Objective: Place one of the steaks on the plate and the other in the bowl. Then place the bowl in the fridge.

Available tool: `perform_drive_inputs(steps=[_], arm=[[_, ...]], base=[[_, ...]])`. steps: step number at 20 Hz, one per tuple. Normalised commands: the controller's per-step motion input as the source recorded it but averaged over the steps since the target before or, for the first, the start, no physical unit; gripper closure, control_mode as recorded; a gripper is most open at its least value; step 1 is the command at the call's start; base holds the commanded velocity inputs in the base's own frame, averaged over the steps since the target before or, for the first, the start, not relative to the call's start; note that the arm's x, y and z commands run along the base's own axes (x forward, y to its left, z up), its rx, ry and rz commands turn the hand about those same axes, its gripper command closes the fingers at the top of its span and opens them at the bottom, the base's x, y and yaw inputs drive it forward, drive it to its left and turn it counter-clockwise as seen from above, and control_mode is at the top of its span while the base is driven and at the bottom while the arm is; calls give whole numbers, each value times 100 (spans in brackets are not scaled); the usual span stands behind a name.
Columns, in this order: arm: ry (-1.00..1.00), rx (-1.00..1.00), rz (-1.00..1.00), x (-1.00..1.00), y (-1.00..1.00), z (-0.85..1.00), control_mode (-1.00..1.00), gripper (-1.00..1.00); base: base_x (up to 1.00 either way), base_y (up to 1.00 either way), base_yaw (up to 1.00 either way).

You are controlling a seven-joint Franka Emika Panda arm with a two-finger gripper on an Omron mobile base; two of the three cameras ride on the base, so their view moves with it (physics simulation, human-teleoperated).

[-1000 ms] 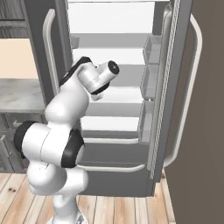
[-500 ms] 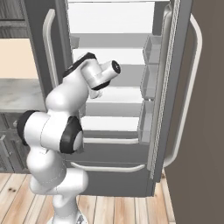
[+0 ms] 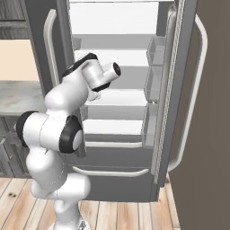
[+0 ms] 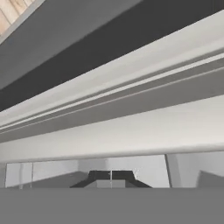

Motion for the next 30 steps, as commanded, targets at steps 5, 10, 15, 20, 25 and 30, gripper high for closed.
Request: perform_drive_inputs(steps=[5, 10, 15, 20, 25, 30], arm=[[3, 9, 15, -39, 16, 0, -100, 100], [3, 4, 18, -96, 56, 0, -100, 100], [0, 0, 16, -100, 69, 0, -100, 100], [0, 0, 16, -100, 81, 2, -100, 100], [0, 0, 14, -88, 75, 18, -100, 100], [0, 0, 11, -57, 79, 18, -100, 100]], base=[[0, 0, 0], [0, 0, 0], [0, 0, 0], [0, 0, 0], [0, 0, 0], [0, 0, 0]])
